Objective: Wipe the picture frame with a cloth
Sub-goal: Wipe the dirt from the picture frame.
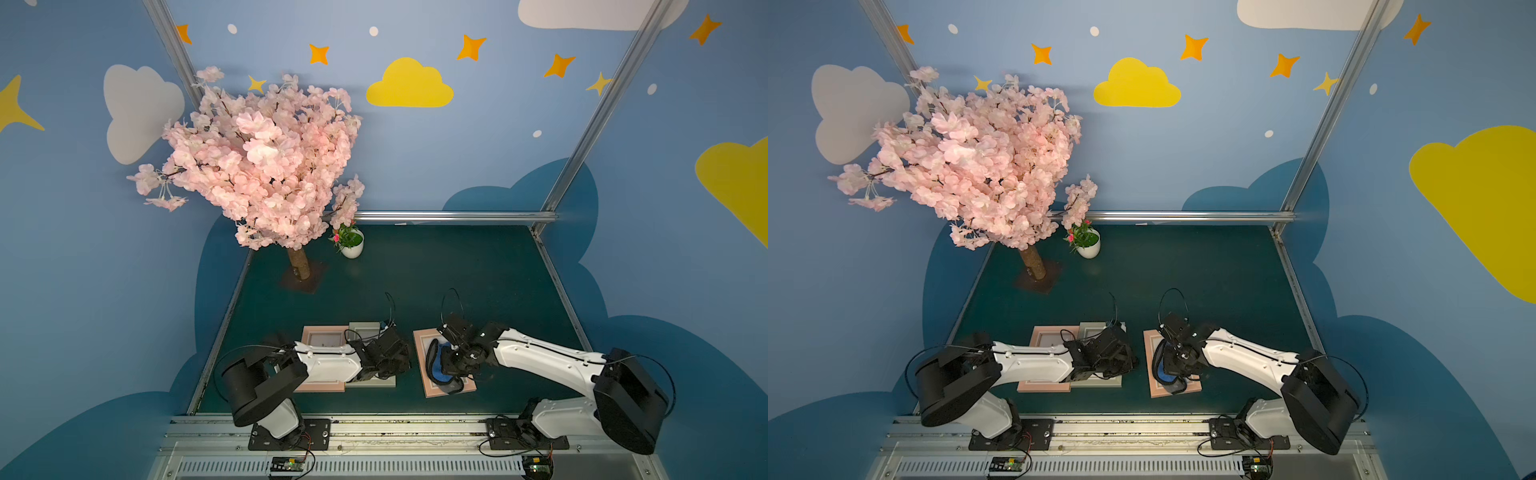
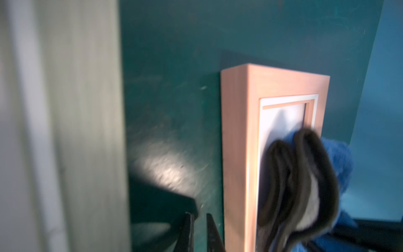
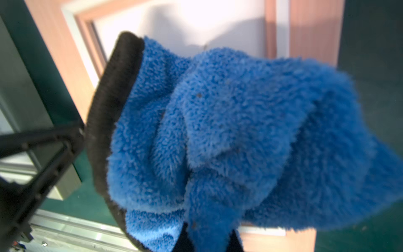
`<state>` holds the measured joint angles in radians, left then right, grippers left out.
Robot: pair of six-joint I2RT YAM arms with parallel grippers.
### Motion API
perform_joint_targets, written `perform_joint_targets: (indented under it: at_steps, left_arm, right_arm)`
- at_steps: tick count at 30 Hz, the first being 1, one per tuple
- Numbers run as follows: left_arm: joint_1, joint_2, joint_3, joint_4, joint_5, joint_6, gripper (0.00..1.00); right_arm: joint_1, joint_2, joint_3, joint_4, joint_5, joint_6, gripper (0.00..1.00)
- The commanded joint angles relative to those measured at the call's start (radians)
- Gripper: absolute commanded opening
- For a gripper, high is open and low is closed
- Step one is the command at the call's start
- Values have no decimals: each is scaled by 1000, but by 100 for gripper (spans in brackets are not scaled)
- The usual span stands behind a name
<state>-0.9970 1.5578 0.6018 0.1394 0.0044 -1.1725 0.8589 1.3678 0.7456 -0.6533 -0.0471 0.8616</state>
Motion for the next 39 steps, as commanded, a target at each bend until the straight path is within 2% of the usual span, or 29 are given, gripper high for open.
perform_joint_targets:
  at_steps: [1, 9, 15, 25, 29, 33, 36, 39]
  left_arm:
    - [2, -33, -26, 4, 11, -5, 21]
    - [-6, -30, -34, 102, 39, -7, 31]
    - [-23, -2, -32, 172, 52, -15, 35]
    - [-52, 96, 12, 164, 47, -12, 32]
    - [-57, 103, 38, 88, 22, -3, 31]
    - [-63, 100, 72, -28, -16, 11, 27]
    - [-65, 102, 73, -37, -18, 11, 22]
    - [-64, 111, 76, -41, -16, 10, 22]
  right_arm:
    - [-33, 51, 63, 42, -11, -56, 0]
    - [-100, 184, 190, 70, -21, -126, 0]
    - [-110, 202, 194, 77, -28, -131, 0]
    - [-89, 79, 85, 50, -27, -88, 0]
    - [-61, 46, 44, 24, -28, -72, 0]
    - [-5, 12, 9, -17, -14, -34, 0]
    - [45, -29, -15, -54, 2, 2, 0]
    - [83, -81, -34, -106, 16, 31, 0]
